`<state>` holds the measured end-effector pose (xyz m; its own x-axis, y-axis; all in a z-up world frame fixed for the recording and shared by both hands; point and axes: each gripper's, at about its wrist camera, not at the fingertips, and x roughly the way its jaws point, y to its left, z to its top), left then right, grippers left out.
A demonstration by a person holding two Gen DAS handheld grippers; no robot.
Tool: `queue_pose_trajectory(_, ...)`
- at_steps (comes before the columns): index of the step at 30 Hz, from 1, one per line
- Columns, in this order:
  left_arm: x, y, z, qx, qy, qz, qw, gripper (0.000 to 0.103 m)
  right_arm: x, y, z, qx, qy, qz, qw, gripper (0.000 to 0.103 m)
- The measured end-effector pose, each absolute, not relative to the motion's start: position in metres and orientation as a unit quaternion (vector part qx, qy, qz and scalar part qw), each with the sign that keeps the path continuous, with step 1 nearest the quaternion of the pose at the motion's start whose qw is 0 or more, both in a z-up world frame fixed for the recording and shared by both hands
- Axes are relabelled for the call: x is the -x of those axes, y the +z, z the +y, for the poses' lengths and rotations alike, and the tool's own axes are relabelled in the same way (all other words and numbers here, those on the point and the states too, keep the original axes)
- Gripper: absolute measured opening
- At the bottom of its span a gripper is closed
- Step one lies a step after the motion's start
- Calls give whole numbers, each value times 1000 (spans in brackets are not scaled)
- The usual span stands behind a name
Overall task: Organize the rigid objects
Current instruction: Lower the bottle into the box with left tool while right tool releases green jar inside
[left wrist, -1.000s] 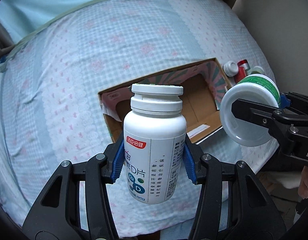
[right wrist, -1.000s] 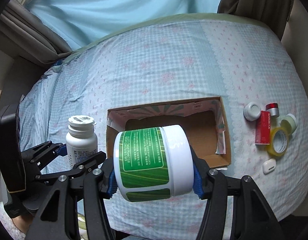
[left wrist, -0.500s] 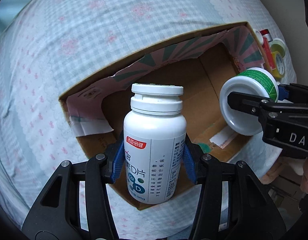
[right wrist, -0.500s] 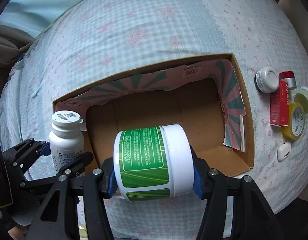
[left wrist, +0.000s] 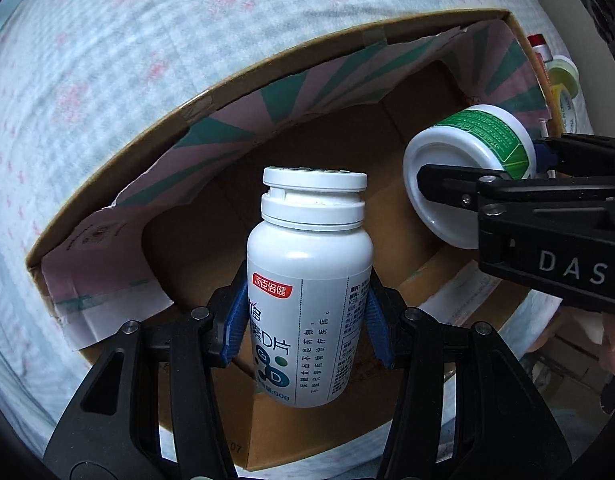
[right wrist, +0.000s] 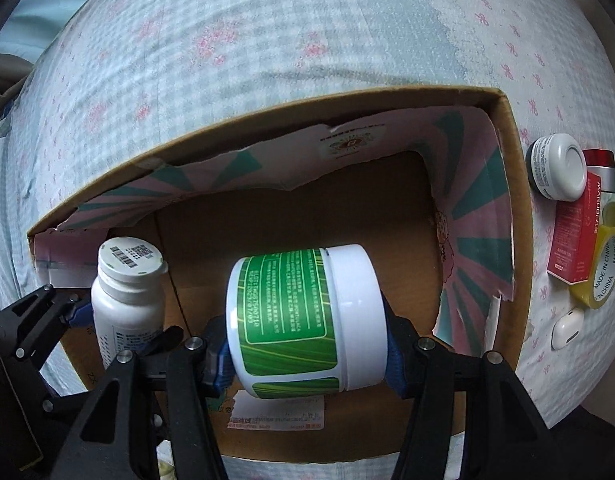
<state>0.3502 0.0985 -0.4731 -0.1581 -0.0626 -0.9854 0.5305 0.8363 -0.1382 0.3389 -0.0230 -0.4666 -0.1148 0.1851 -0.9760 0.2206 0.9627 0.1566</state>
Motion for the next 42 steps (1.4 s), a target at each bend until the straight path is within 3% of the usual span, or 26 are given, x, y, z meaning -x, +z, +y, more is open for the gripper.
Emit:
queue_pose_trajectory(4, -350, -476, 97, -174, -231, 720, 630, 50, -343, -463, -25, -138, 4, 740, 659, 54)
queue_pose_trajectory(5, -350, -472, 97, -169, -240, 714, 636, 69, -344, -462, -24, -136, 8, 735, 664, 54)
queue_pose_trajectory(6, -350, -467, 96, -168, -243, 706, 644, 102, -345, -460, -23, -133, 12, 728, 672, 55)
queue_pose_trajectory(7, -352, -462, 97, -167, -243, 697, 654, 102, -347, -458, -22, -126, 16, 721, 681, 71)
queue_pose_trajectory(8, -354, -459, 98, -164, -240, 693, 660, 103, -348, -456, -20, -114, 15, 716, 688, 103)
queue_pose_trajectory(24, -336, -448, 123, -113, -197, 702, 676, 103, -330, -429, -37, -132, 7, 721, 680, 103)
queue_pose_trajectory(31, -305, -394, 147, -114, -162, 670, 715, 103, -303, -386, -27, -121, 10, 705, 699, 103)
queue_pose_trajectory(42, -233, -263, 187, -72, -147, 604, 780, 103, -234, -285, -15, -88, 12, 652, 753, 103)
